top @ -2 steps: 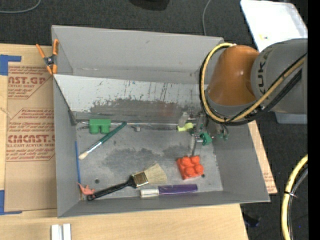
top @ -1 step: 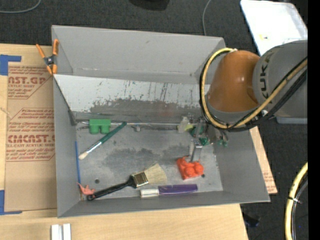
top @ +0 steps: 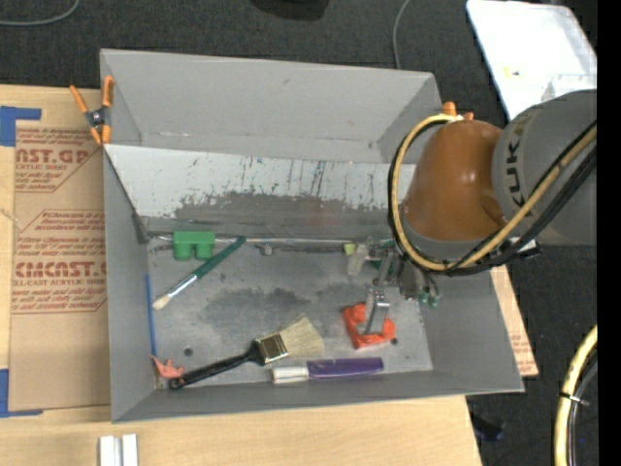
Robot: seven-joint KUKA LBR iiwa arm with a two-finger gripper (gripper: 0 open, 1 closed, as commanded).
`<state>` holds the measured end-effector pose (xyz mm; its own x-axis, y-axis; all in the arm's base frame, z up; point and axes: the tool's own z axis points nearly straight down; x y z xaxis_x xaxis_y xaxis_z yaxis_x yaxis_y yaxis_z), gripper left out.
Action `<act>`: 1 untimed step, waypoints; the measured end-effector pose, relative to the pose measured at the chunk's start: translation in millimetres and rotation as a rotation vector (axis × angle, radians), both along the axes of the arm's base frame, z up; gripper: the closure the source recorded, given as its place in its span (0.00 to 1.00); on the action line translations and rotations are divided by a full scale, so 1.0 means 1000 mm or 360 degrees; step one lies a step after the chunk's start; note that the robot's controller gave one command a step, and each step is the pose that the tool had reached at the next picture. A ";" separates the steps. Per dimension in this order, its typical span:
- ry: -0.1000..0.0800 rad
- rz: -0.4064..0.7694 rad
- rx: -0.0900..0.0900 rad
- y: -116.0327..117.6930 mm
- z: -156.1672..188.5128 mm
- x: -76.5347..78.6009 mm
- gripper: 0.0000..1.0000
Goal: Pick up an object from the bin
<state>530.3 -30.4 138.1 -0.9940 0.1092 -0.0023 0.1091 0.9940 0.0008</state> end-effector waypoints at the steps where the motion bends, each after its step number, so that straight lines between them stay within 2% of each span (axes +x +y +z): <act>1: -0.0008 0.0375 -0.0002 -0.002 -0.049 -0.014 0.00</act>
Offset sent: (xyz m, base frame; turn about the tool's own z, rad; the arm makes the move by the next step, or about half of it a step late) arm -0.0300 -0.0090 -0.0416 -0.1431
